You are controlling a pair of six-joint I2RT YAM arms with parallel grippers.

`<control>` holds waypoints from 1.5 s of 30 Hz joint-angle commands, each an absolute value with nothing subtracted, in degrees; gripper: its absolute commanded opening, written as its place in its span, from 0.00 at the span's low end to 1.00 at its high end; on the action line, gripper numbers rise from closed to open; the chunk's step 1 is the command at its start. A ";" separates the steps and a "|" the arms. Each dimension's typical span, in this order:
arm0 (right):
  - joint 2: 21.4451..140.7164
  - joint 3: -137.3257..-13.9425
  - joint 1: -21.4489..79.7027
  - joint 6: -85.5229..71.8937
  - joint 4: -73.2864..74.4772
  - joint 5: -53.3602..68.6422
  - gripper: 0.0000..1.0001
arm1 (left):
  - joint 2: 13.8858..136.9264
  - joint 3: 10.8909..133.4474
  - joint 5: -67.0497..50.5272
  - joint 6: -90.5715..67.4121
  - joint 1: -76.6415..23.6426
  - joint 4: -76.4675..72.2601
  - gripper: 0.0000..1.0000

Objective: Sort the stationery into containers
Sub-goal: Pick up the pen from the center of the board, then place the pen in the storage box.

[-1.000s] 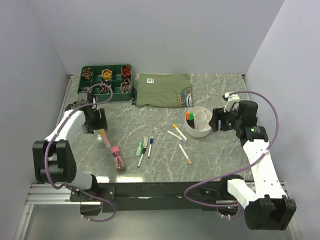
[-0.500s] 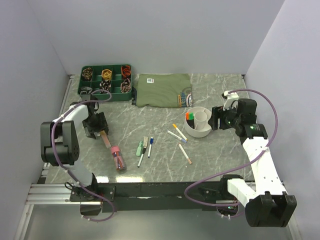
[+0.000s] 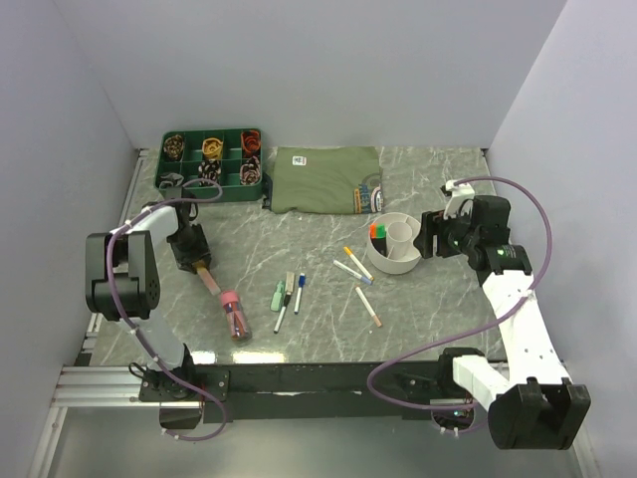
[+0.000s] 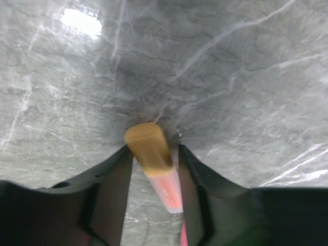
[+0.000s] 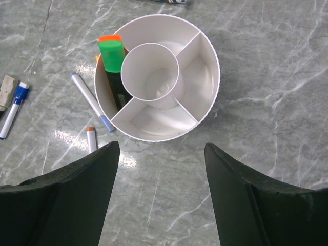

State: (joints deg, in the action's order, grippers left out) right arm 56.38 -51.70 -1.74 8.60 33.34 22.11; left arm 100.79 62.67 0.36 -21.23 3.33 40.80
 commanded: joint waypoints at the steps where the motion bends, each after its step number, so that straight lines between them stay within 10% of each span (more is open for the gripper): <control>1: 57.48 -53.52 -1.41 8.17 30.67 22.67 0.75 | 102.39 61.96 0.53 -20.83 3.43 38.41 0.33; 5: 57.31 -54.14 -1.41 8.00 30.41 22.41 0.75 | 102.22 64.24 -3.25 -18.20 3.43 40.42 0.01; 15: 51.51 -52.04 -1.76 6.59 30.15 18.73 0.75 | 98.70 92.09 -40.30 -2.75 -4.19 50.11 0.01; 24: 48.78 -51.68 -3.51 6.15 31.64 17.75 0.75 | 97.81 83.06 -57.56 -5.88 -23.00 -12.96 0.01; 45: 45.88 -48.87 -5.89 8.43 36.21 17.23 0.75 | 119.88 81.48 -45.18 -28.47 -40.78 -60.46 0.01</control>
